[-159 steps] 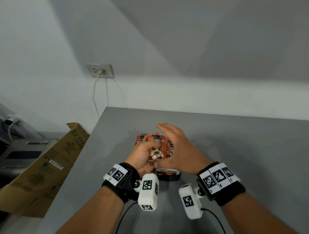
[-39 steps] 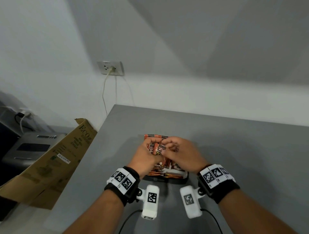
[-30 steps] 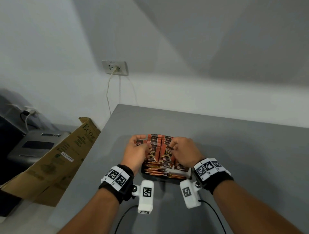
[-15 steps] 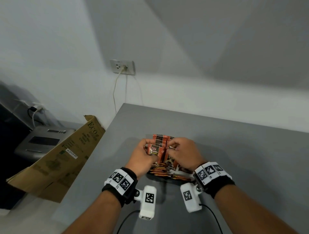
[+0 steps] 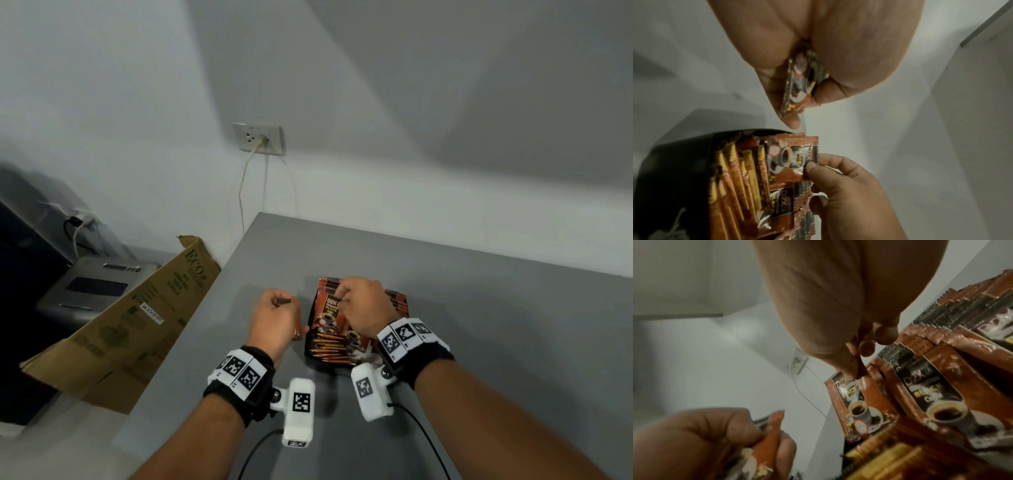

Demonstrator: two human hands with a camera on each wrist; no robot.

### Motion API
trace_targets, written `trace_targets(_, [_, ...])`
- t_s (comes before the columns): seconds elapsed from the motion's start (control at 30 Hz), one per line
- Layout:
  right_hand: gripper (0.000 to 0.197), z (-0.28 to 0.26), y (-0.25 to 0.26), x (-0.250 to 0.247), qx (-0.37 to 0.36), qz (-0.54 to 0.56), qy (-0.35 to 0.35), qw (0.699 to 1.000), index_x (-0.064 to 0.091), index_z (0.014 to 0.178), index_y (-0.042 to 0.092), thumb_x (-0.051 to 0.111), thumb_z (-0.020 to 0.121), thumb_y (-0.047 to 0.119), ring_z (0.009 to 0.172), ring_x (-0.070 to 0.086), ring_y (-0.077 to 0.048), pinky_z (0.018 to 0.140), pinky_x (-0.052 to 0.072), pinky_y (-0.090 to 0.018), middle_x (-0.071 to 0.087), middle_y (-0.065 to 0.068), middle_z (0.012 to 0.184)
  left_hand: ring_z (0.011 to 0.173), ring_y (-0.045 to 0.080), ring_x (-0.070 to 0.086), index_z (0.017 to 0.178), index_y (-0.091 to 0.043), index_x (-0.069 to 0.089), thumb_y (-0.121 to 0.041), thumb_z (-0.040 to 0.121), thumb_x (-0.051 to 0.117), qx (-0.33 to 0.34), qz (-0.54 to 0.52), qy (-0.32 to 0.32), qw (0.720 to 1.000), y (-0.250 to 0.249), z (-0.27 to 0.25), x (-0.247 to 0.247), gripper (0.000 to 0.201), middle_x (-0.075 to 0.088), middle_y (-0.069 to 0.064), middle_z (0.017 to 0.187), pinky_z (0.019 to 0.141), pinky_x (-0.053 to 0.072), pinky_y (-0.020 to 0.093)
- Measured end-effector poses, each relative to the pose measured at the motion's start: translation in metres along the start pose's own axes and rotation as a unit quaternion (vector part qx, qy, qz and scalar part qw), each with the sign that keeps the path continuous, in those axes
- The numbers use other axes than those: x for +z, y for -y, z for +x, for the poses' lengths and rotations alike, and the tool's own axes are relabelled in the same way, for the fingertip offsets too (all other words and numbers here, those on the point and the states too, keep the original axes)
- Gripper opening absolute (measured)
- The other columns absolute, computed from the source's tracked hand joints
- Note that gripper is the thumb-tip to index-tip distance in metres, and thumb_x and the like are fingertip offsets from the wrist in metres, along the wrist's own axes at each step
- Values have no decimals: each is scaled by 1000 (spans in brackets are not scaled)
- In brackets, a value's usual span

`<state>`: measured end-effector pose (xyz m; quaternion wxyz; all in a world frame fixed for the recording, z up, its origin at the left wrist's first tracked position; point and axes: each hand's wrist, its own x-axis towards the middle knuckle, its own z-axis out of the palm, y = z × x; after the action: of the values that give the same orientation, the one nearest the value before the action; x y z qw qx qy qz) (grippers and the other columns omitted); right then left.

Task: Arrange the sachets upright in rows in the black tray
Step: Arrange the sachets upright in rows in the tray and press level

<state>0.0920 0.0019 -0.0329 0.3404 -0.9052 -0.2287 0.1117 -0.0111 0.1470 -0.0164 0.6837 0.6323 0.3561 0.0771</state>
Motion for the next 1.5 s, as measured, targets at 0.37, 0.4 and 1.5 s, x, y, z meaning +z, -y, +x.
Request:
trace_targets(0.37, [34,3,-3,24,-2,-90,55,994,74,113,18,59,90,-2,95,69,-17,89,58,-29,73,-3,111,77,18,69,98,-15,63,0,88,57,47,82,14,995,9,-4,-9,19,73,6,93,64,55,31])
trace_targets(0.4, [32,1,-3,20,-8,-68,30,997,74,113,16,59,91,0,95,68,-14,88,56,-24,74,-2,111,77,16,69,97,-14,63,2,87,56,51,80,17,995,9,-4,-9,20,73,6,93,64,54,29])
trace_targets(1.5, [18,-71,-74,-24,23,-51,-94,994,68,100,20,75,83,16,104,52,-13,93,47,-28,53,9,104,95,2,64,98,-35,52,-3,85,61,193,429,204,859,25,6,13,35,68,-15,97,85,56,28])
